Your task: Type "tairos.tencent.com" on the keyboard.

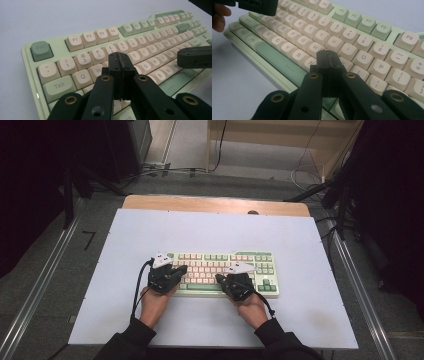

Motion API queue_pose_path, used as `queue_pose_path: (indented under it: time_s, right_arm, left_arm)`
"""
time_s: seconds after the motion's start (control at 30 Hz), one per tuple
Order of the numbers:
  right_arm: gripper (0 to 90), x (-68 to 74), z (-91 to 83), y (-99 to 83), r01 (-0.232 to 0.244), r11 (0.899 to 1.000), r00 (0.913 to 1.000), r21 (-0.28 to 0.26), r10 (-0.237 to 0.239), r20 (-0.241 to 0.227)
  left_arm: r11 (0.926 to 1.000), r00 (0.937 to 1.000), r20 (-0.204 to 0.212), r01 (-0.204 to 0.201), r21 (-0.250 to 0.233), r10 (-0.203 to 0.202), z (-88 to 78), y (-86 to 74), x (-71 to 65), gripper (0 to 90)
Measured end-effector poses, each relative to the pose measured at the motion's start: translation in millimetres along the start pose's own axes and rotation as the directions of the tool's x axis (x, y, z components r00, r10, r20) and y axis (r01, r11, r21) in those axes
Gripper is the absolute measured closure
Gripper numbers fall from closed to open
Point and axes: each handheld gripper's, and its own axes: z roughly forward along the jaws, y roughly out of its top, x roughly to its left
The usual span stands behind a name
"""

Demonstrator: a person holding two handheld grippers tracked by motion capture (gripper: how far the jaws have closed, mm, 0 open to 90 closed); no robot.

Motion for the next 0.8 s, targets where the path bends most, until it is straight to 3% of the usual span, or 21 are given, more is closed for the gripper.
queue_pose_path:
  time_s: [0.3,0.5,0.8]
  right_arm:
    - [87.4,-1.0,4.9,-1.8,-0.017,1.000,0.9997,0.023,0.017,-0.018]
    - [87.4,-2.4,-4.8,3.1,-0.030,0.999,0.9993,-0.020,0.030,-0.020]
    - [87.4,-19.9,-20.6,6.3,-0.066,0.995,0.9978,-0.076,0.067,0.003]
  left_arm:
    - [1.0000,1.0000,-0.001,0.001,-0.001,-0.001,-0.2,0.0,-0.2,90.0]
    - [1.0000,1.0000,-0.003,0.003,-0.006,-0.003,-1.0,0.3,0.3,90.0]
    - [0.9999,1.0000,-0.006,0.006,-0.014,-0.006,-3.5,1.2,1.4,90.0]
